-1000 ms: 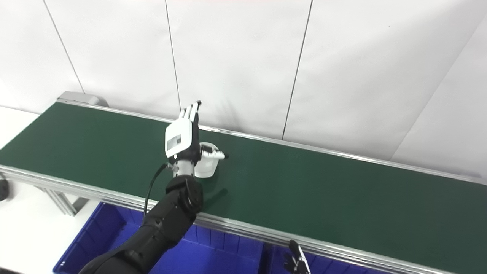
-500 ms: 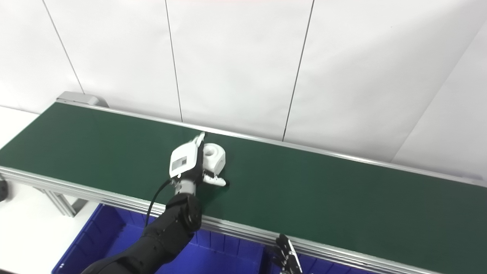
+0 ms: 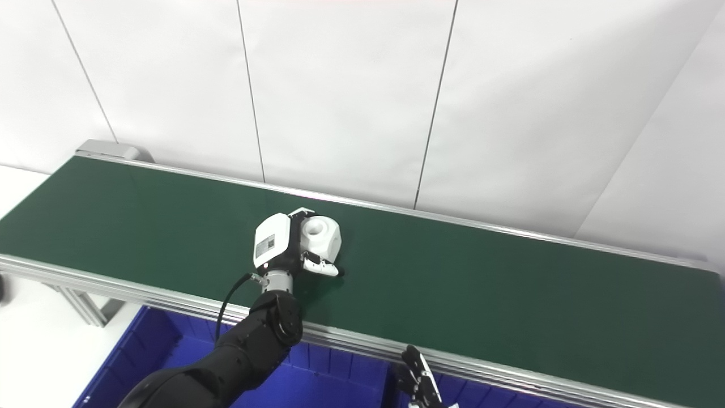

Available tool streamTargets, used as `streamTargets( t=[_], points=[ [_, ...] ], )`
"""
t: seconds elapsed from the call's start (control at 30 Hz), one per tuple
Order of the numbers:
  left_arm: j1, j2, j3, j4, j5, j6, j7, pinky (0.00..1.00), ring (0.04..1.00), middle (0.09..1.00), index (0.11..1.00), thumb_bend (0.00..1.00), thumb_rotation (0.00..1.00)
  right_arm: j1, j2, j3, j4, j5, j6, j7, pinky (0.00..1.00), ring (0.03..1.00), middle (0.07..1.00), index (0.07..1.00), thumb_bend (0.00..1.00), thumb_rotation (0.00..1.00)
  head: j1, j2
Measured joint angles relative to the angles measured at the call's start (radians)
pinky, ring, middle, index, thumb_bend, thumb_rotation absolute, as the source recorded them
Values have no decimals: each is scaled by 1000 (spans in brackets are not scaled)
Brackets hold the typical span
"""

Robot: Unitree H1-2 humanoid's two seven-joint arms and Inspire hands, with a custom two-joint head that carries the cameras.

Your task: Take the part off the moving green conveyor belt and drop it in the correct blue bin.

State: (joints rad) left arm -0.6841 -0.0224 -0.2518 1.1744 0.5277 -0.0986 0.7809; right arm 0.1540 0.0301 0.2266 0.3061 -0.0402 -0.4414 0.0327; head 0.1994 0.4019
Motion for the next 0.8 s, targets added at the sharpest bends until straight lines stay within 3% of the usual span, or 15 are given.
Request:
streamTargets(
  t=[0.33,0.5,0.57,0.6,0.63,0.7,0.8],
  points=[
    [3,-4,-6,-9,-1,-6,-1,331,390,461,531,500,0,5,-1,-1,-3,5,0,18,849,852,910,947,826,1000,6,3],
    [24,6,-7,-67,-10,18,-20,348,397,466,529,501,0,4,0,0,-3,6,0,27,852,840,910,951,846,1000,12,14],
    [47,16,-16,-135,-8,39,-45,355,404,474,526,501,0,5,-1,-1,-3,4,0,27,845,831,908,953,849,1000,12,14],
    [63,22,-21,-178,-4,51,-62,358,408,480,524,502,0,5,-1,0,-5,0,0,27,844,829,909,954,849,1000,14,34],
    [76,32,-25,-234,3,68,-79,358,411,487,520,502,0,5,0,0,-9,0,0,27,838,826,907,952,846,1000,15,52],
    [104,51,-31,-362,11,113,-130,355,412,494,518,502,0,9,0,-1,-29,-1,0,27,832,823,904,950,841,1000,15,52],
    [125,81,-40,-503,30,169,-204,331,395,480,529,500,0,12,0,0,-46,-2,0,29,848,838,916,960,832,1000,20,101]
  ],
)
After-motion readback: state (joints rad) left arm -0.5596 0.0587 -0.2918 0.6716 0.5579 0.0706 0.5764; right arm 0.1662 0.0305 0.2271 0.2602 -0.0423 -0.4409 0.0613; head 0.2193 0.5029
